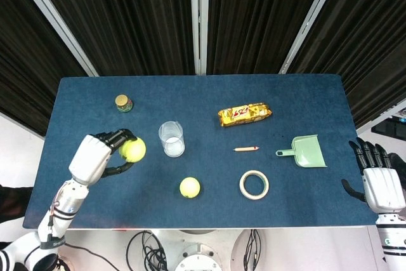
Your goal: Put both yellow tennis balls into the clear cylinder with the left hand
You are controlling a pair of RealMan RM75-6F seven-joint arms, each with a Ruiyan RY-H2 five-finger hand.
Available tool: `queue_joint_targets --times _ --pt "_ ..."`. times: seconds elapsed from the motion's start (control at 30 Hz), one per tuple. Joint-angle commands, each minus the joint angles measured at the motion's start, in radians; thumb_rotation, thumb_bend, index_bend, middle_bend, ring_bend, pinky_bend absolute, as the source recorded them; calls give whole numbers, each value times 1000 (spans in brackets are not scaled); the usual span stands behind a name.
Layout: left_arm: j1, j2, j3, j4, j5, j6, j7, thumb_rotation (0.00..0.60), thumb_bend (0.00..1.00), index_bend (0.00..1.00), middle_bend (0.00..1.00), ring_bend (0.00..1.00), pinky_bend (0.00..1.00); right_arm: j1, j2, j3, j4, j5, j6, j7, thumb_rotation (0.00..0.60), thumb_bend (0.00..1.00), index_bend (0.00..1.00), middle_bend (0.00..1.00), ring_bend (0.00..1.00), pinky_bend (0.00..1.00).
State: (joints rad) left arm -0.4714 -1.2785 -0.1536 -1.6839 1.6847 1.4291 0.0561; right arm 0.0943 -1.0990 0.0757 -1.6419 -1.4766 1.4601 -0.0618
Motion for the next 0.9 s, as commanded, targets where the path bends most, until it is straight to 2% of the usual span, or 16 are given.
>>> queue_joint_targets --times 0.03,0.17,0.3,0.57,0.9 --pt "-58 7 -51 -16 -77 -90 30 600 300 521 532 571 760 0 0 -2 -5 -7 4 -5 600 206 0 0 0 0" --pt "-121 -47 -76 21 -152 -189 44 600 300 520 531 570 760 5 3 3 -15 -8 1 -10 600 207 0 0 0 0" --pt "-167 -98 -87 58 -180 -238 59 600 300 520 531 567 760 8 2 2 -15 -2 -8 -12 600 207 0 0 0 0" --pt "-229 -171 -104 134 -212 -279 99 600 299 515 526 566 759 10 -1 -3 -11 -1 -18 -12 600 207 0 0 0 0" --pt "-264 -223 -108 207 -255 -305 55 600 291 491 508 546 744 8 3 -4 -12 2 -19 4 600 207 0 0 0 0"
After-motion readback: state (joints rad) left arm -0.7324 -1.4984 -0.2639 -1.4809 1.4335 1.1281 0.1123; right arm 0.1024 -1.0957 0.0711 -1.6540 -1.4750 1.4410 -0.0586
